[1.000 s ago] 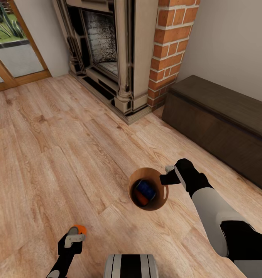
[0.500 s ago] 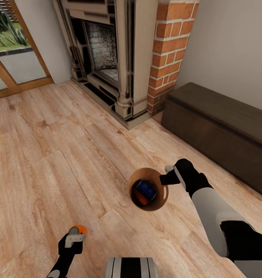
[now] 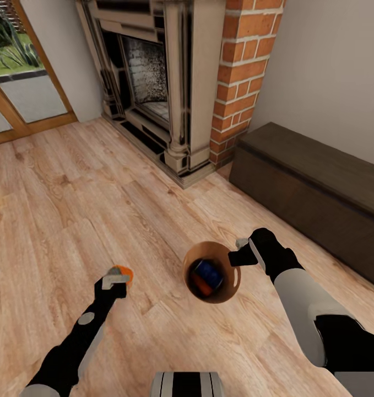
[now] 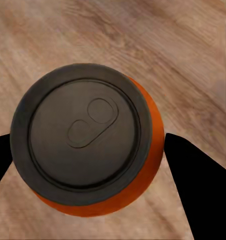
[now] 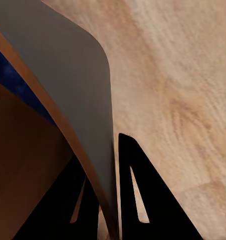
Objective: Put the three can of soda from the living room inside the tash can in the kitchen.
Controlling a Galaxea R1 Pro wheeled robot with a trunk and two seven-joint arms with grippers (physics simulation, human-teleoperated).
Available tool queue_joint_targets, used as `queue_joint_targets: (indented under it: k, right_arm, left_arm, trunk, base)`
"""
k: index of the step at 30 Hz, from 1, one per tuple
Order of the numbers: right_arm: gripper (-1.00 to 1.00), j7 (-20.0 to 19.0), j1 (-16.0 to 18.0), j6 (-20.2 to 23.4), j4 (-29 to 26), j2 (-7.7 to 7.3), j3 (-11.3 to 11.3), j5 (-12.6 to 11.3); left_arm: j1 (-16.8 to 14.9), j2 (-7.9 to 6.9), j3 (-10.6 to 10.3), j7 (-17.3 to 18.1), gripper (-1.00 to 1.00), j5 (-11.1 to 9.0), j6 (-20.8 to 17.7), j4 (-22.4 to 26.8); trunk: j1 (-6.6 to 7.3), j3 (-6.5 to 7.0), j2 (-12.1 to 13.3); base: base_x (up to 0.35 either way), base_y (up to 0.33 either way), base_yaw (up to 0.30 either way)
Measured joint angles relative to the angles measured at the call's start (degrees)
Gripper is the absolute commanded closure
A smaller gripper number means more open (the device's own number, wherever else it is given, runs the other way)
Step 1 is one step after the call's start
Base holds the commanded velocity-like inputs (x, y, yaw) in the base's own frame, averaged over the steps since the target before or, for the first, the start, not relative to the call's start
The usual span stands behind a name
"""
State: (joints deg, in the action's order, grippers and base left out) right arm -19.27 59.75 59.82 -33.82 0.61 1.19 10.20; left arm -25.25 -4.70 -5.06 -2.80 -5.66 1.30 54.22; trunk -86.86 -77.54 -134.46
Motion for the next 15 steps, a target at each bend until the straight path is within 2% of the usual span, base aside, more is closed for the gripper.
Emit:
queue_joint_targets:
  k: [3,4,5,7,10,14,15]
  right_arm:
    - [1.00,-0.1,0.0,0.0,1.9,-0.07,0.0,0.0]
    - [1.00,-0.1,0.0,0.0,2.8,-0.11,0.0,0.0]
    - [1.00,-0.1,0.0,0.0,3.3,-0.14,0.0,0.1]
    - [1.00,0.0,0.0,0.0,5.3,-0.21,0.0,-0.1]
    - [1.00,0.1,0.1,0.0,6.9,-0.14,0.0,0.3]
    - [1.00,0.1,0.1,0.0,7.9,-0.01,0.0,-0.2]
    - [1.00,0.1,0.1,0.0,8.1,0.05,0.0,-0.2]
  left_arm:
    - [0.5,-0.41,0.0,2.8,1.00,-0.1,-13.8,19.0]
    - [0.6,-0.47,0.0,3.8,1.00,-0.1,-17.7,23.6]
    - [0.6,-0.49,0.0,4.2,1.00,-0.1,-19.6,25.7]
    - [0.7,-0.53,0.0,5.8,1.00,-0.2,-26.1,32.2]
    - [0.9,-0.56,-0.3,8.3,1.00,-0.3,-32.5,35.5]
    - [1.6,-0.06,-0.5,12.8,1.00,-0.4,-39.1,36.7]
    - [1.2,0.08,-0.5,16.9,1.00,-0.8,-42.6,37.0]
  trunk:
    - [0.66,0.53,1.2]
    - [0.88,0.71,1.6]
    - [1.10,0.89,2.0]
    - [1.54,1.25,2.8]
    - [2.19,1.78,4.0]
    - [2.41,1.97,4.4]
    - [2.41,1.97,4.4]
  base:
    - [0.000,0.000,0.000]
    - [0.000,0.000,0.000]
    - [0.000,0.000,0.000]
    - [0.000,0.000,0.000]
    - [0.000,0.000,0.000]
    - [0.000,0.000,0.000]
    - [0.000,0.000,0.000]
